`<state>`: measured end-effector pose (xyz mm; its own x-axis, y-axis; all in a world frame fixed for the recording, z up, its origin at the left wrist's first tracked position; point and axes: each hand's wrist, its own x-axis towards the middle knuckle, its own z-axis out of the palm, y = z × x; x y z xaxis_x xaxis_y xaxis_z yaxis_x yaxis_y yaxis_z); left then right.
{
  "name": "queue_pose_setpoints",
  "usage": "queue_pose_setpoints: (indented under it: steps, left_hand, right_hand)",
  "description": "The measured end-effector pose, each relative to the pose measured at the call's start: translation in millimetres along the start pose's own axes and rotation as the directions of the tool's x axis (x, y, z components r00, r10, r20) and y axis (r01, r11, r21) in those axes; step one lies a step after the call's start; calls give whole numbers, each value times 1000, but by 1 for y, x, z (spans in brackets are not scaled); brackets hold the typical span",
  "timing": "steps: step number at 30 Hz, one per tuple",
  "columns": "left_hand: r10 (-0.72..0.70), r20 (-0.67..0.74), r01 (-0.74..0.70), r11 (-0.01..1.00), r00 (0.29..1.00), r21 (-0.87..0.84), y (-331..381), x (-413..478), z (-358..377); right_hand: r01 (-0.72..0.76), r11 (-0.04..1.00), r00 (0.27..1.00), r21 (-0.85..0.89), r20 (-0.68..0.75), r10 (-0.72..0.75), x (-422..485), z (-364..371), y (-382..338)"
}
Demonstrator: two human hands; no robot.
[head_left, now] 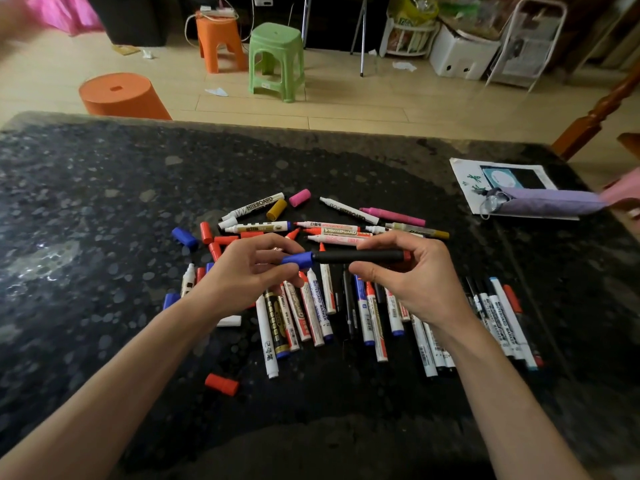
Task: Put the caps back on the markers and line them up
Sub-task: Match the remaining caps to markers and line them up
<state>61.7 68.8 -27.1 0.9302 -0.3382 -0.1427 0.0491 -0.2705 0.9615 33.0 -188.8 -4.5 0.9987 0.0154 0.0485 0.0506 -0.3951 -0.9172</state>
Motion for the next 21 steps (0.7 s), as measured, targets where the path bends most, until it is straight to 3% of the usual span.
queue_pose_setpoints:
  steps: [10,16,19,21]
  left_hand:
    - [58,-6,-58,997,998,54,5,5,3]
    - [65,-6,-63,985,998,163,0,1,2]
    - [56,-12,-52,977,998,208,-9,-1,-6]
    - [55,-108,-22,959,993,282,-19,-1,-21]
  right_hand:
    - [-39,999,999,-11,-1,39,6,-2,5]
    - [2,999,995,-36,103,1,7,4,1]
    - [-30,988,983,-152,173,57,8,4,6]
    - [-49,963,990,-263,115,82,10,-1,13]
